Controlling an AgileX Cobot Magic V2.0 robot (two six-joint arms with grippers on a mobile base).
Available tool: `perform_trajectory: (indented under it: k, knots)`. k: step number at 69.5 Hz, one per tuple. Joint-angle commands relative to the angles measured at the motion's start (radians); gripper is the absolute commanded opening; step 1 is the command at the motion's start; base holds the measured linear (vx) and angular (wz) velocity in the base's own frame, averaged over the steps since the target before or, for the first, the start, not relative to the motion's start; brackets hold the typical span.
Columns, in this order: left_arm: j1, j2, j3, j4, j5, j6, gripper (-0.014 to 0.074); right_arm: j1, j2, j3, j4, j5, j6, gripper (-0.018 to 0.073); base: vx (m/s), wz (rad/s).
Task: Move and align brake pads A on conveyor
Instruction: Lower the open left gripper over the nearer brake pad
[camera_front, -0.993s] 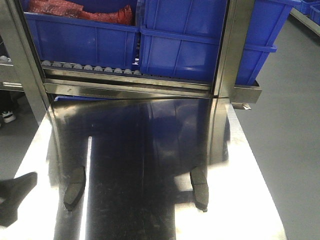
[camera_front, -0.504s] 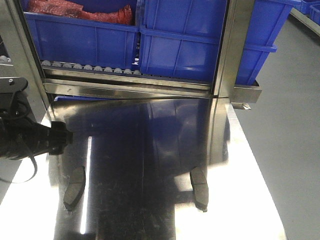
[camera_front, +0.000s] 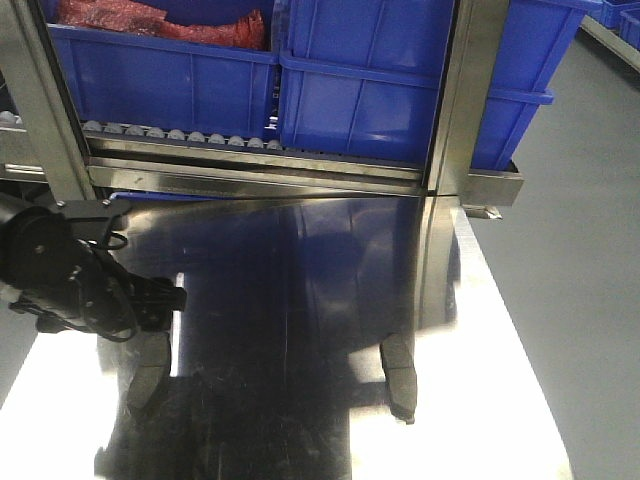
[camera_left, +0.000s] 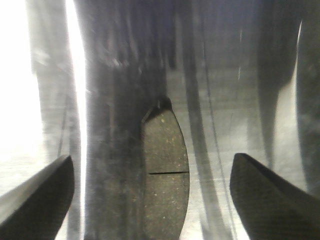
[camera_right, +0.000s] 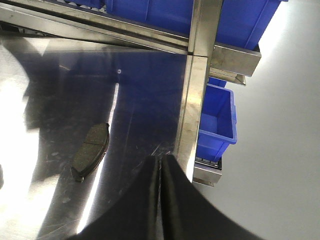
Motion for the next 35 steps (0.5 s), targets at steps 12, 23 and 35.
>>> perform_trajectory:
  k: [12, 23, 35]
  knots:
    - [-0.002, 0.081, -0.058, -0.014, 0.017, 0.049, 0.0590, 0.000, 0.009, -0.025, 0.002, -0.070, -0.006, -0.0007, 0.00, 0.00]
    - [-0.002, 0.128, -0.058, -0.014, 0.016, 0.060, 0.0590, 0.000, 0.009, -0.025, 0.002, -0.070, -0.006, -0.0007, 0.00, 0.00]
    - [-0.002, 0.158, -0.058, -0.014, 0.014, 0.067, 0.0590, 0.000, 0.009, -0.025, 0.002, -0.070, -0.006, -0.0007, 0.00, 0.00]
